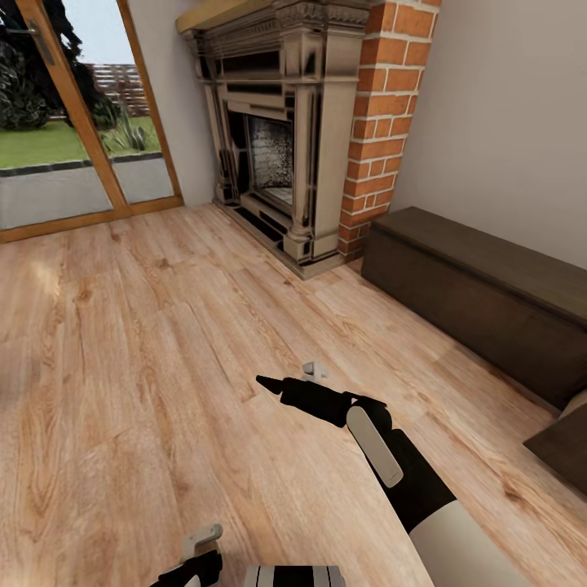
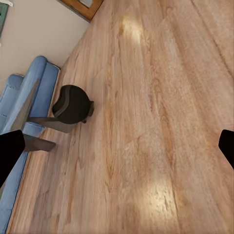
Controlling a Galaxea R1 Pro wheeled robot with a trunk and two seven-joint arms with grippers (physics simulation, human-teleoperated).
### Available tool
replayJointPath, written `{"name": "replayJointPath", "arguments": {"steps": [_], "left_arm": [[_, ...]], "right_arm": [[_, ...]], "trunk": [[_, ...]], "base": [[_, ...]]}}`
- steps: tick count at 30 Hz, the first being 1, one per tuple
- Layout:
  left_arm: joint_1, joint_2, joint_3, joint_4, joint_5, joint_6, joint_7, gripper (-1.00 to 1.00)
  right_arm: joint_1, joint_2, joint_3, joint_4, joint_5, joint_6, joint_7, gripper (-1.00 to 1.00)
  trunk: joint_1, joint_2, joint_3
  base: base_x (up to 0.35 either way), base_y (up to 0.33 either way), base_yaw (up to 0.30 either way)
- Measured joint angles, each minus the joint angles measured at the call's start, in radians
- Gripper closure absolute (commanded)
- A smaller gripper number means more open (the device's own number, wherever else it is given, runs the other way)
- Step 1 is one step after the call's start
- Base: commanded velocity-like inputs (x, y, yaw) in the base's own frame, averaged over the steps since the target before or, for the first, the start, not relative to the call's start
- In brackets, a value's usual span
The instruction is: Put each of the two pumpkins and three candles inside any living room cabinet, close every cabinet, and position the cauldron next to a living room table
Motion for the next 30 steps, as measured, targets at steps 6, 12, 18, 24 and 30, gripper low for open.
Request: {"name": "replayJointPath", "arguments": {"steps": [6,12,18,24,30], "left_arm": [[0.0,0.0,0.002,0.002,0.002,0.0,0.0,1.0],[0.0,0.006,0.003,-0.001,0.001,0.0,-0.008,1.0],[0.0,0.068,0.019,-0.015,0.002,0.012,-0.086,1.0],[-0.004,0.219,0.13,-0.259,0.03,0.339,-0.115,1.0],[-0.003,0.326,0.402,-0.611,0.041,0.748,-0.117,1.0]], "right_arm": [[0.0,0.0,0.0,0.0,0.0,0.0,0.0,-1.0],[0.0,-0.001,0.0,0.002,0.0,0.0,0.0,-1.0],[0.0,-0.006,-0.001,0.01,-0.002,0.0,0.001,-1.0],[0.0,-0.037,-0.002,0.013,-0.003,-0.001,0.002,-1.0],[0.0,-0.061,-0.003,0.012,-0.006,-0.002,0.002,-1.0]], "trunk": [[-0.001,0.001,0.011],[-0.004,0.002,0.035],[-0.007,0.004,0.058],[-0.01,0.005,0.081],[-0.012,0.006,0.104]], "base": [[0.0,0.0,0.0],[0.0,0.0,0.0],[0.0,0.0,0.0],[0.0,0.0,0.0],[0.0,0.0,0.0]]}}
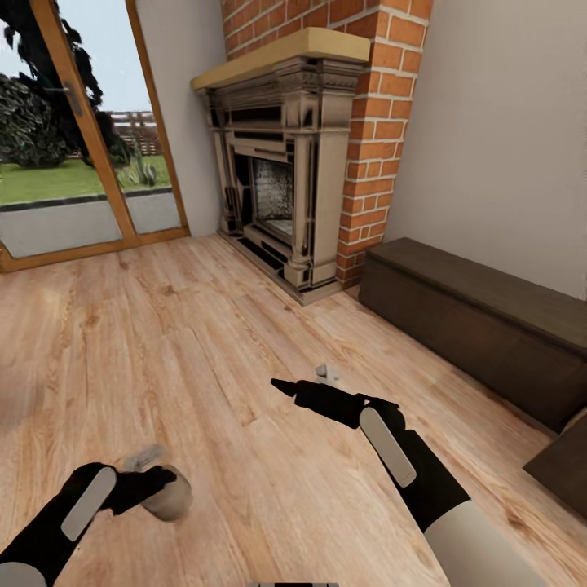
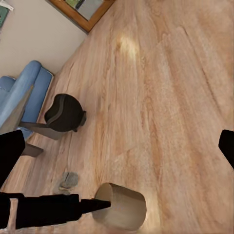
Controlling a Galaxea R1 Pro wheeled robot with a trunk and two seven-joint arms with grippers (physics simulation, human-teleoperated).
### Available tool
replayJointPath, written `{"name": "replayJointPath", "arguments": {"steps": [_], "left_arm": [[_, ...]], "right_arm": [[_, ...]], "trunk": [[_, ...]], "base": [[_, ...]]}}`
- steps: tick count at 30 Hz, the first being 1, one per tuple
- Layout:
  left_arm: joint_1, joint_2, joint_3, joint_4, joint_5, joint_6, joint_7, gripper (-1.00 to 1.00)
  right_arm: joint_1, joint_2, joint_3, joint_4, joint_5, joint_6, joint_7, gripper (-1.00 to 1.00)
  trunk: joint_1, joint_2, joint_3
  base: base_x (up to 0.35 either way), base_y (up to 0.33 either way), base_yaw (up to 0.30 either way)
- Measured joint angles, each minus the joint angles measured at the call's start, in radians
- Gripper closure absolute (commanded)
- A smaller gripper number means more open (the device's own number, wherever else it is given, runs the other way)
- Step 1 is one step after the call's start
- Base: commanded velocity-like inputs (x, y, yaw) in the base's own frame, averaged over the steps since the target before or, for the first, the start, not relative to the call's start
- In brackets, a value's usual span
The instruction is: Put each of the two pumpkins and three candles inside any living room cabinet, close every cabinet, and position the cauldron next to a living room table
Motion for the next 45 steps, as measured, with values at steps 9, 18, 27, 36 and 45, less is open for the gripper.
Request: {"name": "replayJointPath", "arguments": {"steps": [9,18,27,36,45], "left_arm": [[0.0,-0.002,0.238,-0.094,0.013,0.202,-0.002,1.0],[0.0,-0.03,0.198,-0.115,0.014,0.209,-0.002,1.0],[0.002,-0.035,0.162,-0.204,0.045,0.209,-0.003,1.0],[0.002,-0.051,0.15,-0.211,0.062,0.209,-0.004,1.0],[0.004,-0.05,0.141,-0.262,0.106,0.208,-0.002,1.0]], "right_arm": [[0.0,-0.004,-0.06,0.002,0.007,0.0,0.0,-1.0],[0.0,-0.002,-0.073,0.003,0.002,-0.008,-0.002,-1.0],[0.0,-0.002,-0.074,0.002,0.002,-0.009,0.0,-1.0],[0.001,-0.004,-0.076,0.004,-0.001,-0.009,0.003,-1.0],[0.003,-0.006,-0.118,0.005,-0.003,-0.007,0.004,-1.0]], "trunk": [[-0.004,0.002,0.035],[-0.025,0.039,0.066],[-0.059,0.102,0.094],[-0.063,0.109,0.102],[-0.063,0.109,0.11]], "base": [[0.0,0.0,0.0],[-0.099,0.052,0.0],[-0.251,0.095,0.0],[-0.245,-0.004,-0.181],[-0.288,-0.114,-0.249]]}}
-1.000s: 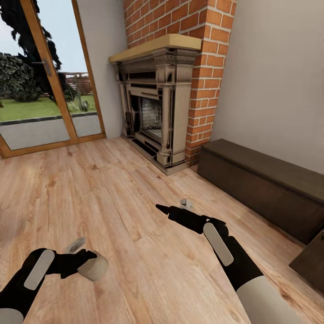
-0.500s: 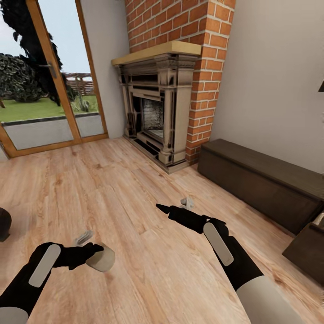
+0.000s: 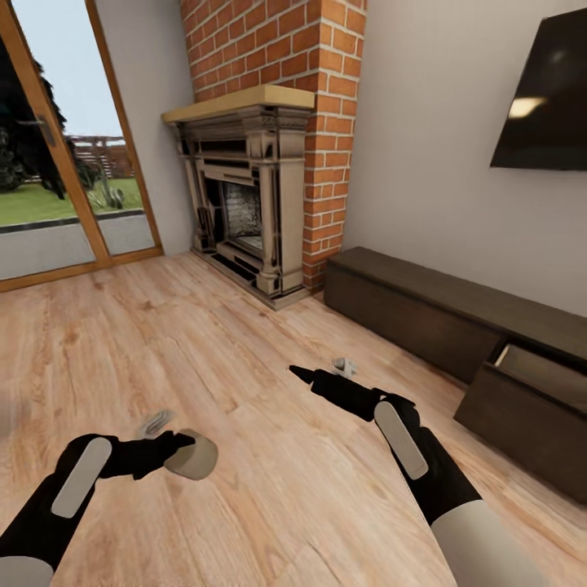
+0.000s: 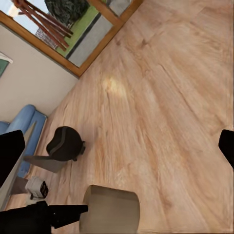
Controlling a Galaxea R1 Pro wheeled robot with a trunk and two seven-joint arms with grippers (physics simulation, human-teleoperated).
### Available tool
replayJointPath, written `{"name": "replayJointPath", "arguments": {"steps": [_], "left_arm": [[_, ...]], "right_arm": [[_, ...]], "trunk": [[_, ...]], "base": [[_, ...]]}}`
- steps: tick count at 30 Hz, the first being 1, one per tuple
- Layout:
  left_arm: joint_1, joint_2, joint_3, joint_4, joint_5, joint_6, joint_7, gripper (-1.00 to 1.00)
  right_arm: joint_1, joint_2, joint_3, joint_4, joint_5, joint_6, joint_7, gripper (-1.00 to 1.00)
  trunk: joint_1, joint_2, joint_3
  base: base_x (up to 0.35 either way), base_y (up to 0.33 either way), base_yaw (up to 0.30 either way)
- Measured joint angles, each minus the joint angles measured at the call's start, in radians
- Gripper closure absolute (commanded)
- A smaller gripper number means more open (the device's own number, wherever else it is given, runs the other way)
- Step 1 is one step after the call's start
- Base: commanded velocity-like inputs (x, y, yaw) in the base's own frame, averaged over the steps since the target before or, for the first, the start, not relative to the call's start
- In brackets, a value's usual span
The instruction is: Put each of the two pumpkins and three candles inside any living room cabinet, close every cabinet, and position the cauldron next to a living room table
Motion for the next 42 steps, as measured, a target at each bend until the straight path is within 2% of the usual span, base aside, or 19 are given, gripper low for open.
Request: {"name": "replayJointPath", "arguments": {"steps": [5,12,17,28,30,34,42], "left_arm": [[0.001,0.001,-0.029,-0.01,-0.003,0.0,0.0,1.0],[0.001,0.001,-0.073,-0.042,-0.002,0.001,0.002,1.0],[0.002,0.002,-0.078,-0.05,-0.005,0.001,0.006,1.0],[0.002,0.002,-0.08,-0.052,-0.009,0.001,0.009,1.0],[0.002,0.001,-0.08,-0.053,-0.009,0.001,0.009,1.0],[0.002,0.0,-0.086,-0.053,-0.01,0.001,0.009,1.0],[0.002,0.001,-0.11,-0.053,-0.009,0.001,0.01,1.0]], "right_arm": [[0.0,-0.004,-0.005,0.0,-0.001,0.005,0.002,-1.0],[0.0,-0.015,-0.007,0.024,-0.005,0.008,0.048,-1.0],[0.0,-0.027,-0.007,0.032,-0.028,0.008,0.052,-1.0],[0.0,-0.045,-0.008,0.044,-0.034,0.008,0.064,-1.0],[0.0,-0.048,-0.02,0.045,-0.034,0.009,0.065,-1.0],[0.0,-0.05,-0.069,0.046,-0.036,0.011,0.078,-1.0],[0.0,-0.051,-0.081,0.066,-0.036,0.012,0.087,-1.0]], "trunk": [[0.0,0.0,0.004],[0.0,0.0,0.011],[0.0,0.0,0.015],[0.0,0.0,0.025],[0.0,0.0,0.026],[0.0,0.0,0.03],[0.0,0.0,0.037]], "base": [[-0.283,-0.163,-0.25],[-0.181,-0.206,-0.25],[-0.127,-0.265,-0.25],[-0.105,-0.291,-0.25],[-0.102,-0.294,-0.25],[-0.102,-0.294,-0.25],[-0.102,-0.295,-0.25]]}}
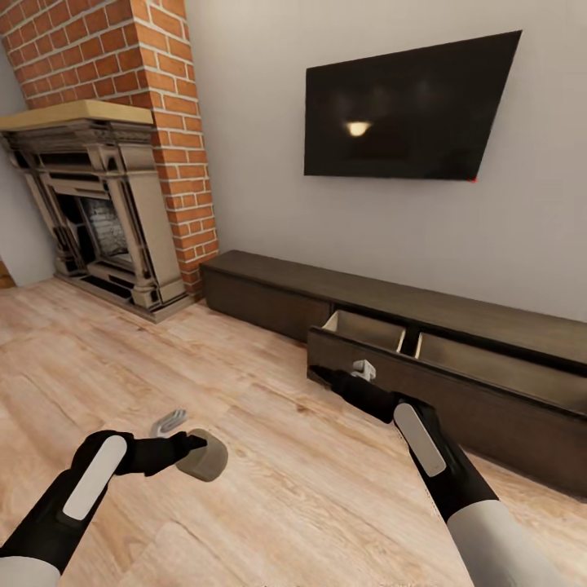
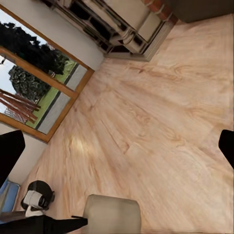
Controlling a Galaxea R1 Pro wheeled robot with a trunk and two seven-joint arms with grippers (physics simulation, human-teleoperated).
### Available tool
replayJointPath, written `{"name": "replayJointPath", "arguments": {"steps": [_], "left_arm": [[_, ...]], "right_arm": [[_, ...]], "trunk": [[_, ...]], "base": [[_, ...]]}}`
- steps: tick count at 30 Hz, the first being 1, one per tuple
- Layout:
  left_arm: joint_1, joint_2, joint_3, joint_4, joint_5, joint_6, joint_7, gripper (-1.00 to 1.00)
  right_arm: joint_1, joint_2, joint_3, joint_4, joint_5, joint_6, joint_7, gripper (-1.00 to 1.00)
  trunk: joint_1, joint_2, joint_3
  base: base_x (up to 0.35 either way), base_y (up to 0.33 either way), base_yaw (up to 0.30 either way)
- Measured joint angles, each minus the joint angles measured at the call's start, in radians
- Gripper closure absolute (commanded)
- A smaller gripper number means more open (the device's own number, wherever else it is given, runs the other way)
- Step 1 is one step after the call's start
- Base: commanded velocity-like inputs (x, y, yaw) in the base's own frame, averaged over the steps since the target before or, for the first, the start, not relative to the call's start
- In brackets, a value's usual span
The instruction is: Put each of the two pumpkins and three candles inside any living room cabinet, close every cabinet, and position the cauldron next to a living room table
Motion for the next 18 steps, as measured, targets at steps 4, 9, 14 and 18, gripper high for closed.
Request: {"name": "replayJointPath", "arguments": {"steps": [4,9,14,18], "left_arm": [[0.0,-0.001,-0.002,-0.001,0.002,0.0,0.0,1.0],[0.0,-0.002,-0.002,-0.001,0.003,0.0,0.0,1.0],[0.0,-0.001,-0.002,0.0,0.002,0.0,0.0,1.0],[0.0,-0.002,-0.004,-0.001,0.002,0.0,0.0,1.0]], "right_arm": [[0.0,0.0,0.0,0.002,0.0,0.0,0.001,-1.0],[0.0,0.0,0.0,0.003,0.0,0.0,0.001,-1.0],[0.0,0.001,0.0,0.003,0.0,0.0,0.0,-1.0],[0.0,0.0,-0.002,0.003,0.0,0.0,0.001,-1.0]], "trunk": [[0.0,0.0,0.004],[0.0,0.0,0.008],[0.0,0.0,0.012],[0.0,0.0,0.016]], "base": [[-0.102,-0.296,-0.251],[-0.101,-0.297,-0.25],[-0.1,-0.298,-0.25],[-0.1,-0.298,-0.25]]}}
